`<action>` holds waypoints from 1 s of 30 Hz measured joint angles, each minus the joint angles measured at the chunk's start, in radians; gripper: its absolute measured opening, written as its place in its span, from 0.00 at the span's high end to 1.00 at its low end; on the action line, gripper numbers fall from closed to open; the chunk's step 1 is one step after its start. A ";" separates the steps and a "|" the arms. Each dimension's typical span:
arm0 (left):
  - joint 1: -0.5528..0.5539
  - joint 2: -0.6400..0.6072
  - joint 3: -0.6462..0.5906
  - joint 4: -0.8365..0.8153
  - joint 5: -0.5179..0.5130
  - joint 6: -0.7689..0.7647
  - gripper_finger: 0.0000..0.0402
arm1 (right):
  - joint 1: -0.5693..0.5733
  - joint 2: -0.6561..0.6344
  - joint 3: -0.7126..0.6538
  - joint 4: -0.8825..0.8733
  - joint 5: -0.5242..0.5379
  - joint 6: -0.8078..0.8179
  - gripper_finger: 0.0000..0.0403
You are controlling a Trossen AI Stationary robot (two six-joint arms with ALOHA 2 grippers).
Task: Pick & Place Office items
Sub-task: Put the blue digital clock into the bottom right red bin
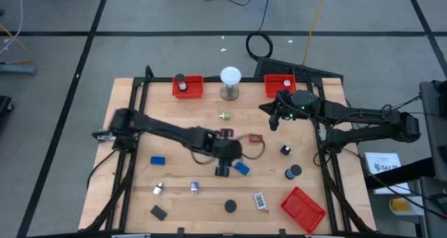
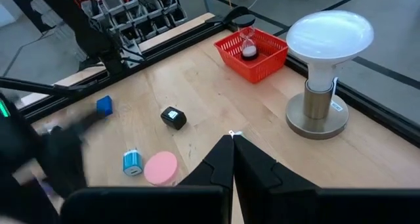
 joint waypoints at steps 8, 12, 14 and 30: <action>0.003 -0.370 -0.327 0.113 -0.057 -0.253 0.98 | 0.068 0.004 0.000 -0.031 0.050 -0.046 1.00; 0.009 -0.563 -0.582 0.384 -0.072 -0.299 0.98 | 0.128 0.010 0.000 -0.049 0.094 0.020 1.00; 0.011 -0.651 -0.699 0.532 -0.073 -0.291 0.99 | 0.164 0.020 0.000 -0.067 0.133 0.077 1.00; 0.063 -0.926 -1.266 1.271 0.019 -0.219 0.98 | 0.401 0.398 0.355 -0.497 0.251 0.456 1.00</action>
